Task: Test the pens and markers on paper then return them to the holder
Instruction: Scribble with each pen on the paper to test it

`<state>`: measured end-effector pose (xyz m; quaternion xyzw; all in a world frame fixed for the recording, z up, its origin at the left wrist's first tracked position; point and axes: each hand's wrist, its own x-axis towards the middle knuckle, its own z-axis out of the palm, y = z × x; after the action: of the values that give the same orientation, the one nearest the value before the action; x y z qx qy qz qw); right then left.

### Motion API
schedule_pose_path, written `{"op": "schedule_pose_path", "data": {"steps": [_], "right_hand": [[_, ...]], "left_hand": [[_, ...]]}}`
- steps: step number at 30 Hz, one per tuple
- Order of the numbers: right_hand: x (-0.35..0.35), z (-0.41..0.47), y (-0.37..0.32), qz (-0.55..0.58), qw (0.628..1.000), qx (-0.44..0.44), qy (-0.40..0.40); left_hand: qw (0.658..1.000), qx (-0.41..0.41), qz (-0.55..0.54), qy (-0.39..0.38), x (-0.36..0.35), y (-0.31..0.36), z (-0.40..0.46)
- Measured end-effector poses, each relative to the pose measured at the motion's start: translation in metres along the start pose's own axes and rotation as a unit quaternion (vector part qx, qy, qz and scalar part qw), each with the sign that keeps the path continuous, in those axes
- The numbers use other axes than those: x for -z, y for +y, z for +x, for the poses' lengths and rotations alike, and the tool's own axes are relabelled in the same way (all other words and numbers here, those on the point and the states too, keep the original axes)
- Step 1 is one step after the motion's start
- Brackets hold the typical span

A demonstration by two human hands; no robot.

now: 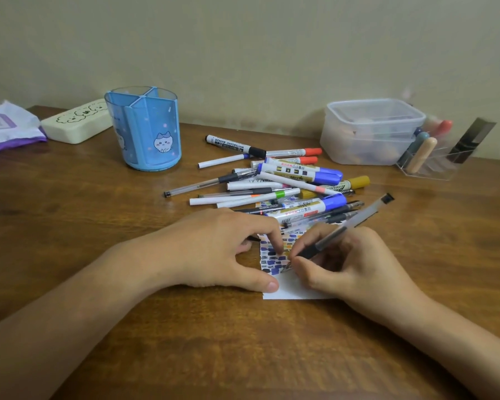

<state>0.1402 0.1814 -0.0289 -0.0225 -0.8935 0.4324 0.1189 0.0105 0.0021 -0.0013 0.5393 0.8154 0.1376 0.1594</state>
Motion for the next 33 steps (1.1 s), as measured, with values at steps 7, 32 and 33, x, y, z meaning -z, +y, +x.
{"op": "schedule_pose_path", "data": {"steps": [7, 32, 33], "right_hand": [[0.0007, -0.0005, 0.0010, -0.013, 1.000, 0.012, 0.009], [0.0014, 0.0003, -0.0028, -0.011, 1.000, 0.008, 0.001], [0.0013, 0.0003, -0.0026, -0.011, 1.000, 0.007, 0.004]], "left_hand": [[1.000, -0.004, -0.005, 0.001, 0.0001, 0.0004, -0.0002], [1.000, 0.006, -0.003, 0.001, -0.0003, 0.0004, 0.0001], [1.000, 0.005, -0.005, 0.002, -0.0004, 0.0002, 0.0000]]}}
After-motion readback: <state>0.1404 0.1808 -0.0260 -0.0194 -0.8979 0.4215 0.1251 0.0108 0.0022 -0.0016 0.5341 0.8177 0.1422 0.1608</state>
